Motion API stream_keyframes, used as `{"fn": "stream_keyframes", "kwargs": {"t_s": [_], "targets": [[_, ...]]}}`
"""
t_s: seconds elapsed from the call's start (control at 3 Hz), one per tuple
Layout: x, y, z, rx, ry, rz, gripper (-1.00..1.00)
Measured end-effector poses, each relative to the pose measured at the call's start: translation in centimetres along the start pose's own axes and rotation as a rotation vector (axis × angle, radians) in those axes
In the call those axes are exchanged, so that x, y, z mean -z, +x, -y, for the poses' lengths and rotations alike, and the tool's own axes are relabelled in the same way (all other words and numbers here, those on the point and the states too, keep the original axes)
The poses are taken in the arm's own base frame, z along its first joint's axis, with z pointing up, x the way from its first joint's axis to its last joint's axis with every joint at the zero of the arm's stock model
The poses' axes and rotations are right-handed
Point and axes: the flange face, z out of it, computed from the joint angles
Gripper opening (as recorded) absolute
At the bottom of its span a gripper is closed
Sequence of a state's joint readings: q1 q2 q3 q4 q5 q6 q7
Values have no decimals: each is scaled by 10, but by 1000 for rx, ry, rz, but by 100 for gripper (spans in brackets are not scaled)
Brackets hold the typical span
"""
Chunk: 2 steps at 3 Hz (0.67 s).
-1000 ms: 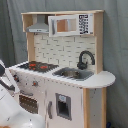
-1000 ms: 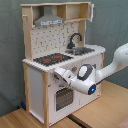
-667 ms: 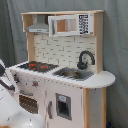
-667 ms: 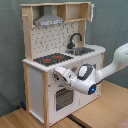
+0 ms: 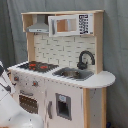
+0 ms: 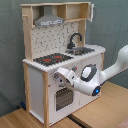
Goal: Play with the kitchen
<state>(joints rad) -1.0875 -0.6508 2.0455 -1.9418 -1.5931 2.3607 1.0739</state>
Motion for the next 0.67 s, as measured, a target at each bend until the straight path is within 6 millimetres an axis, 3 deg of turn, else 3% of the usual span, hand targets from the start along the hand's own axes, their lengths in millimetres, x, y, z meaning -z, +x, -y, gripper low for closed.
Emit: {"fn": "stream_keyframes", "kwargs": {"t_s": [0.67], "targets": [[23, -26, 0, 64, -29, 55, 100]]}}
